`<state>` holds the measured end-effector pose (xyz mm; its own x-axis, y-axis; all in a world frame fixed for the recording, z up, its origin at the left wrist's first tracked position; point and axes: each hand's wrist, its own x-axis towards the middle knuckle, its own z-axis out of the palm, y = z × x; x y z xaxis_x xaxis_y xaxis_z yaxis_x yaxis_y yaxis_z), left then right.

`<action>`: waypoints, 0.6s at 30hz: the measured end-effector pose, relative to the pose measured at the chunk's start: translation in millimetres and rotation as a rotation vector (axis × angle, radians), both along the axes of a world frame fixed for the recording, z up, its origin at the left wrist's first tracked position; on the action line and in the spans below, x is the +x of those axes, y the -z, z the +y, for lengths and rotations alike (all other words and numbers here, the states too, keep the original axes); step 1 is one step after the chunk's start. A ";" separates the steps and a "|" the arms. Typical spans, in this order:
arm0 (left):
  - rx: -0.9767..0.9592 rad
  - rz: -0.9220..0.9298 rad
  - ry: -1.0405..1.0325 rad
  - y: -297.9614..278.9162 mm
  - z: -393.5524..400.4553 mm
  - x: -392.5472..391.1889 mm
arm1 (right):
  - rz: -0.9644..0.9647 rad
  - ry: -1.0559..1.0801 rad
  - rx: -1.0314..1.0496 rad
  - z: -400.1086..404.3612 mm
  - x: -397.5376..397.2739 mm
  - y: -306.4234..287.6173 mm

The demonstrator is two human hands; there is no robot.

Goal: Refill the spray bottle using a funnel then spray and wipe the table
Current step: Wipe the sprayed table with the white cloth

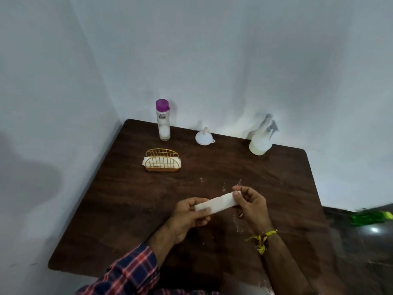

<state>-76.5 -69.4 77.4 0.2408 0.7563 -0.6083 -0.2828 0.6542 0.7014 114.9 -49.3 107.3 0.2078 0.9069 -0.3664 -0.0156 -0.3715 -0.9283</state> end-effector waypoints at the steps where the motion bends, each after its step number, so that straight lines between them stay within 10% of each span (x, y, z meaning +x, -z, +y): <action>1: 0.017 0.098 -0.027 2.4 -0.4 0.2 | -0.029 0.012 -0.054 -1.3 3.2 7.1; 11: 0.195 0.646 -0.109 -7.5 91.7 -2.7 | -0.191 0.035 -0.012 84.6 -17.2 30.6; 14: 0.168 1.253 0.153 -1.4 100.6 -18.0 | -0.609 -0.120 -0.067 106.6 -18.8 52.3; 18: 0.248 1.455 0.332 49.9 52.4 -52.1 | -0.995 -0.404 0.190 93.5 -40.0 97.0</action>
<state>-128.6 -17.0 27.5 -0.2655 0.9064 -0.3284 0.8666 0.3737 0.3308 74.9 44.2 10.2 0.0077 0.9989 -0.0456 0.8654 -0.0295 -0.5003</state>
